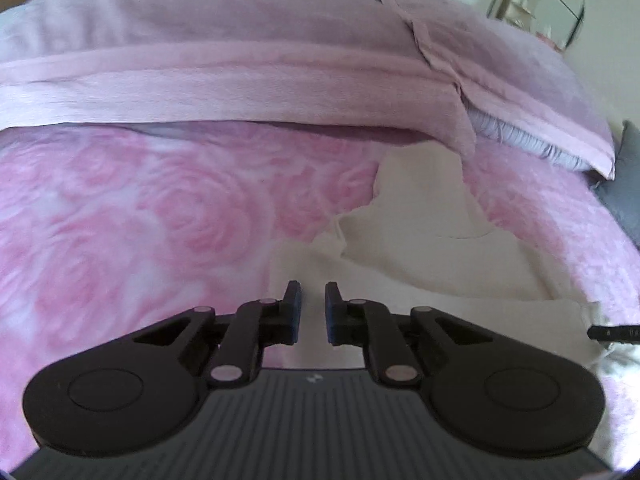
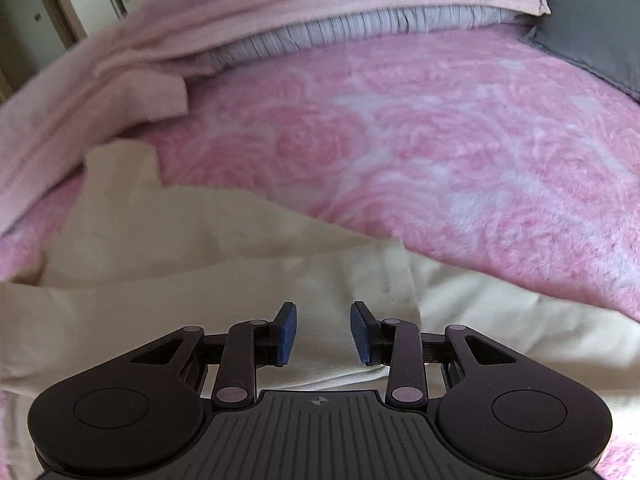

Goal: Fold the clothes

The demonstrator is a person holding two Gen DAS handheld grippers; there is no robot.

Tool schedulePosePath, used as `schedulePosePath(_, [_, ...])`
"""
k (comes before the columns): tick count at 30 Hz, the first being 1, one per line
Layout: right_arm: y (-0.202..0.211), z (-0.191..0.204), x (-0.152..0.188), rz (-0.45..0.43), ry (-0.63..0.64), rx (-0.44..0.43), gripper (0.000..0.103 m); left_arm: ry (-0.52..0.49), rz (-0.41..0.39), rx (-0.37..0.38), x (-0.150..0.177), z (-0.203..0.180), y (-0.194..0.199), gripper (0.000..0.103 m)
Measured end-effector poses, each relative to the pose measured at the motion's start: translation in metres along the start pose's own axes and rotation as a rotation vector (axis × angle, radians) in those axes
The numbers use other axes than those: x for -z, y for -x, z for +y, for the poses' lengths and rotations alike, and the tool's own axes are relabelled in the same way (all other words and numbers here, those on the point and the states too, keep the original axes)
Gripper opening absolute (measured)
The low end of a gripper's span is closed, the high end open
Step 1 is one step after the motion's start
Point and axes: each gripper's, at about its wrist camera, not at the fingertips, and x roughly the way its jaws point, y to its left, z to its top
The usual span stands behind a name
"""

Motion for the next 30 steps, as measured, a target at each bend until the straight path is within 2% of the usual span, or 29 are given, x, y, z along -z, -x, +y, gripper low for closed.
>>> schedulePosePath(2, [-0.011, -0.003, 0.002, 0.012, -0.002, 0.010, 0.035, -0.043, 0.049, -0.040, 0.003, 0.000, -0.025, 0.013])
schedulePosePath(3, [-0.013, -0.004, 0.002, 0.016, 0.000, 0.010, 0.035, -0.055, 0.048, -0.044, 0.003, 0.000, -0.029, 0.013])
schedulePosePath(7, [0.002, -0.018, 0.000, 0.007, -0.063, -0.026, 0.035, -0.075, 0.038, -0.079, 0.000, -0.004, -0.004, 0.012])
schedulePosePath(10, [0.032, -0.052, 0.012, -0.016, -0.225, -0.074, 0.035, -0.033, 0.039, -0.066, 0.010, -0.009, 0.027, 0.012])
schedulePosePath(13, [0.065, -0.100, 0.043, 0.000, -0.450, -0.077, 0.036, 0.042, 0.062, -0.034, 0.023, -0.014, 0.053, 0.012])
schedulePosePath(15, [0.084, -0.134, 0.067, 0.009, -0.592, -0.058, 0.040, 0.115, 0.097, -0.007, 0.038, -0.017, 0.065, 0.012])
schedulePosePath(16, [0.093, -0.152, 0.078, 0.001, -0.666, -0.034, 0.046, 0.145, 0.111, 0.002, 0.046, -0.019, 0.069, 0.012])
schedulePosePath(18, [0.109, -0.188, 0.098, -0.039, -0.816, 0.004, 0.047, 0.199, 0.133, 0.016, 0.061, -0.024, 0.076, 0.012])
schedulePosePath(22, [0.129, -0.252, 0.126, -0.235, -1.071, 0.013, 0.047, 0.281, 0.165, 0.034, 0.080, -0.034, 0.086, 0.011])
schedulePosePath(24, [0.127, -0.277, 0.135, -0.281, -1.159, 0.017, 0.047, 0.316, 0.164, 0.045, 0.084, -0.037, 0.089, 0.012])
schedulePosePath(29, [0.108, -0.316, 0.155, -0.367, -1.312, -0.077, 0.046, 0.406, 0.164, 0.059, 0.092, -0.039, 0.095, 0.012])
schedulePosePath(30, [0.106, -0.320, 0.153, -0.375, -1.331, -0.073, 0.045, 0.417, 0.165, 0.060, 0.094, -0.038, 0.096, 0.012])
